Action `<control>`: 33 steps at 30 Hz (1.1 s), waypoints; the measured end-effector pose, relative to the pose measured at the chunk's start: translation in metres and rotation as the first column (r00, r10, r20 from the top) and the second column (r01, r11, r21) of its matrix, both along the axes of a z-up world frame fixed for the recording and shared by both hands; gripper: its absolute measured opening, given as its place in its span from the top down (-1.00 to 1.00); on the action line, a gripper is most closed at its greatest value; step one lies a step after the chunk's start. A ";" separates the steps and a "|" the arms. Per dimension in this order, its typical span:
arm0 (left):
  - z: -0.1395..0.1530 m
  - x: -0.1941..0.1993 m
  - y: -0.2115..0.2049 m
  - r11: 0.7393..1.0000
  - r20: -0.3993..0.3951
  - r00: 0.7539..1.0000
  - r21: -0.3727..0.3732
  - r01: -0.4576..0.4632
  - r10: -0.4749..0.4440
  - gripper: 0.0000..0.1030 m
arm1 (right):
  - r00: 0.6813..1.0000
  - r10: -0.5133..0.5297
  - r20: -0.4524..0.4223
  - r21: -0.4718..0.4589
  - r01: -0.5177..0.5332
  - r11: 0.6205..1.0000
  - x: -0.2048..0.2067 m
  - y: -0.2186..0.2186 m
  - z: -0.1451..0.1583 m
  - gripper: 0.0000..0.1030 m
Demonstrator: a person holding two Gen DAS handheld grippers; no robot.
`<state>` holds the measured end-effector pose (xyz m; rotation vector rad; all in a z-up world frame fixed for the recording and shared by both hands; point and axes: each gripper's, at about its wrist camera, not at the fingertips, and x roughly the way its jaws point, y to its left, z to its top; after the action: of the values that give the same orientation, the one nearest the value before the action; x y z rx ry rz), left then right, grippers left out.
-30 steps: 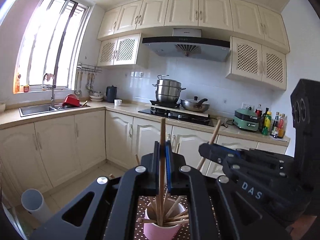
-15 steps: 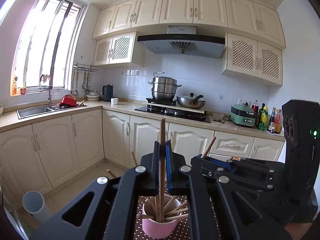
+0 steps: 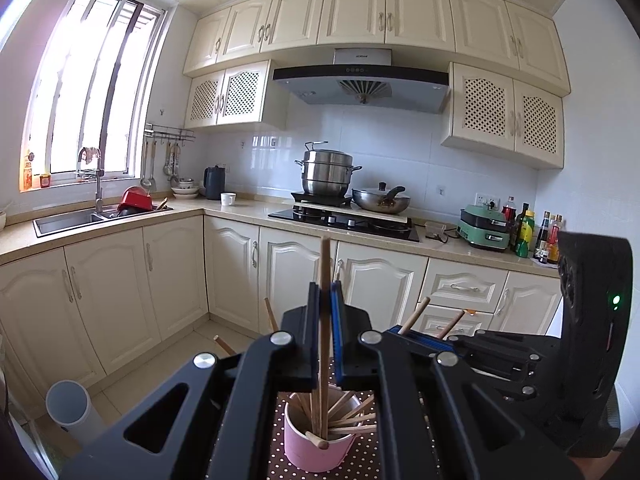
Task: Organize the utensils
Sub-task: 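Lower the left gripper's chopstick into the cup while the right gripper lowers its chopstick in, then open the left gripper over the cup while the right gripper releases its chopstick into it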
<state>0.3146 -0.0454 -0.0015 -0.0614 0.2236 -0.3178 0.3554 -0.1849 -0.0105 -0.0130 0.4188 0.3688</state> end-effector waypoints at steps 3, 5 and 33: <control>0.000 -0.002 0.000 1.000 0.002 1.000 0.007 0.002 -0.002 0.89 | 1.000 0.002 -0.006 0.000 -0.002 1.000 0.002 -0.002 -0.002 0.88; 0.001 -0.002 0.000 1.000 0.001 1.000 0.005 0.002 -0.003 0.89 | 1.000 0.002 -0.008 0.000 -0.002 1.000 0.001 -0.001 -0.003 0.88; 0.001 0.000 0.012 0.999 -0.032 0.999 -0.033 0.017 -0.019 0.89 | 0.999 0.002 -0.033 0.012 -0.002 1.000 0.000 -0.007 -0.010 0.88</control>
<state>0.3150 -0.0331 -0.0006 -0.0970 0.2508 -0.3386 0.3551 -0.1920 -0.0201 0.0046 0.4487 0.3737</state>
